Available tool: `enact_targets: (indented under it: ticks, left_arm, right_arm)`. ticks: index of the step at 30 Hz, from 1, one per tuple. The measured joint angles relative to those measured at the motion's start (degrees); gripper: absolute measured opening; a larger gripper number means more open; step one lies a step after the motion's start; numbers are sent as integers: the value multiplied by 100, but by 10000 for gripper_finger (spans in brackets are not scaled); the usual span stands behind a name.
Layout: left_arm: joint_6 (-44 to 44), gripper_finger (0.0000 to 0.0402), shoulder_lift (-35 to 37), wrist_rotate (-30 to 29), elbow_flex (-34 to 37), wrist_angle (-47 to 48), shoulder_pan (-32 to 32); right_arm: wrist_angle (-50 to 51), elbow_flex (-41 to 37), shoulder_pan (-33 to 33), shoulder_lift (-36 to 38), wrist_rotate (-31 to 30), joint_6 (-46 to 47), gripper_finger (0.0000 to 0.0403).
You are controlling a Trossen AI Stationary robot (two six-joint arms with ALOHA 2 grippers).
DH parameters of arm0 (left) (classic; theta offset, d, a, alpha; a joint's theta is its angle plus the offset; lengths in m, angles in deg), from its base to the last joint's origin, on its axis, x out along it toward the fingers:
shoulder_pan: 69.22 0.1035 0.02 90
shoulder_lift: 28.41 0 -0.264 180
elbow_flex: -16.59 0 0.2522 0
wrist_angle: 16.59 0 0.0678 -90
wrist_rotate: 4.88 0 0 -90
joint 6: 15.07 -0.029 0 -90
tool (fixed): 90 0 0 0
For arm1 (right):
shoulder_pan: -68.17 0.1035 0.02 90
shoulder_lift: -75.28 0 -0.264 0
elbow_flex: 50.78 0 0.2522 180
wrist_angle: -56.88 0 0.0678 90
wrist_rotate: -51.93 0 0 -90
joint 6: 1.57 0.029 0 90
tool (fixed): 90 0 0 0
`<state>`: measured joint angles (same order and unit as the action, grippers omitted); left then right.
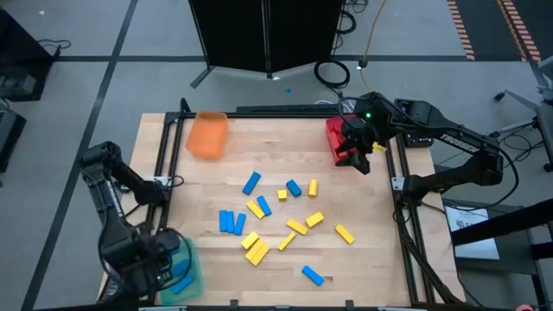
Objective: Sort blocks
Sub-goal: Put the blue block into the green transparent bin
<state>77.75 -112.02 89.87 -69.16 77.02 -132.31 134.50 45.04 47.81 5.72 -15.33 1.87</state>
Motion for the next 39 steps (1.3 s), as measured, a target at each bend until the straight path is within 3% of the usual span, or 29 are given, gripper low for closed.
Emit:
enact_targets:
  ticks: [4,10,17,22,34,39]
  left_arm:
    - [285,129,0,-123,269,-142,-194]
    - [269,129,-2,-469,835,-1122,-178]
    - [630,129,-3,-288,1612,-1401,-171]
    - [542,129,-2,-154,2039,-2282,-171]
    - [87,129,-2,-178,2282,-2936,-151]
    - [95,178,-2,-154,2282,-2975,-138]
  right_arm:
    - [-159,0,0,1,-2,134,235]
    - [-256,0,0,1,-2,211,235]
    - [-262,0,0,0,-2,201,235]
    - [-260,0,-2,0,0,239,235]
    - [-271,0,-1,0,0,173,235]
    - [-286,0,0,0,0,147,235]
